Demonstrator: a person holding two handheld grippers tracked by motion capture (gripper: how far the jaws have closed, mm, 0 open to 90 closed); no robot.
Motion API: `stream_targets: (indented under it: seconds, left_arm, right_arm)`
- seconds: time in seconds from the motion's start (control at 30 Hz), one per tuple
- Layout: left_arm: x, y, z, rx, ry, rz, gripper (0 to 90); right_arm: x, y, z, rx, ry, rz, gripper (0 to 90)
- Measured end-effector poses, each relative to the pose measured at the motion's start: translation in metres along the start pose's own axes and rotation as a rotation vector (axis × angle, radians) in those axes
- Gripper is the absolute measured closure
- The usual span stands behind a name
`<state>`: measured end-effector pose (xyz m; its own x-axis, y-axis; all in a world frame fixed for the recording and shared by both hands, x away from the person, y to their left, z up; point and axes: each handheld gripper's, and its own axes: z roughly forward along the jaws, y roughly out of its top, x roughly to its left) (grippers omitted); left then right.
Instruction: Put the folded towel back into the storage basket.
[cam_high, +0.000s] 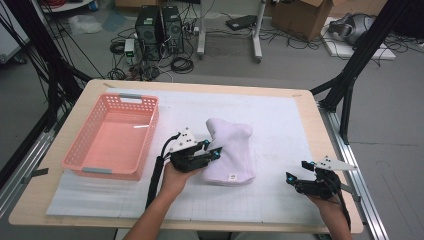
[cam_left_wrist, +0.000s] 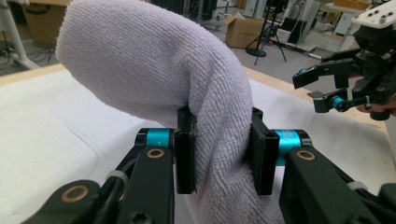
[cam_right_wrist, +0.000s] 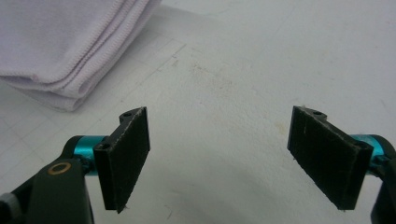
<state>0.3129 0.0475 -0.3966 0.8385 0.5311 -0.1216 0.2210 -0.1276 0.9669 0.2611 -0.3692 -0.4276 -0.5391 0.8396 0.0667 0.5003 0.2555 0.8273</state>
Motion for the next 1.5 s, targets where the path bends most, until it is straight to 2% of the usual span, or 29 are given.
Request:
stream_targets:
  seconds: [0.27, 0.57, 0.83, 0.97, 1.27, 1.5]
  left_arm:
    - [0.000, 0.005, -0.021, -0.045, -0.006, 0.067, 69.1]
    - [0.004, 0.013, -0.042, -0.092, -0.005, 0.061, 69.4]
    - [0.011, 0.030, -0.062, -0.142, 0.005, 0.068, 70.0]
    - [0.015, 0.038, -0.072, -0.135, 0.019, 0.091, 70.7]
    - [0.022, 0.042, -0.083, -0.122, 0.029, 0.087, 72.4]
    - [0.025, 0.050, -0.090, -0.136, 0.039, 0.100, 72.5]
  right_arm:
    - [0.001, 0.001, 0.001, -0.013, 0.012, 0.002, 20.0]
    - [0.004, 0.003, 0.002, -0.019, 0.022, 0.002, 20.0]
    - [0.004, 0.004, 0.003, -0.028, 0.023, -0.004, 19.9]
    - [0.004, 0.004, 0.002, -0.028, 0.023, 0.003, 20.0]
    - [0.004, 0.004, 0.003, -0.028, 0.022, 0.003, 19.9]
    - [0.004, 0.004, 0.003, -0.029, 0.023, 0.005, 20.0]
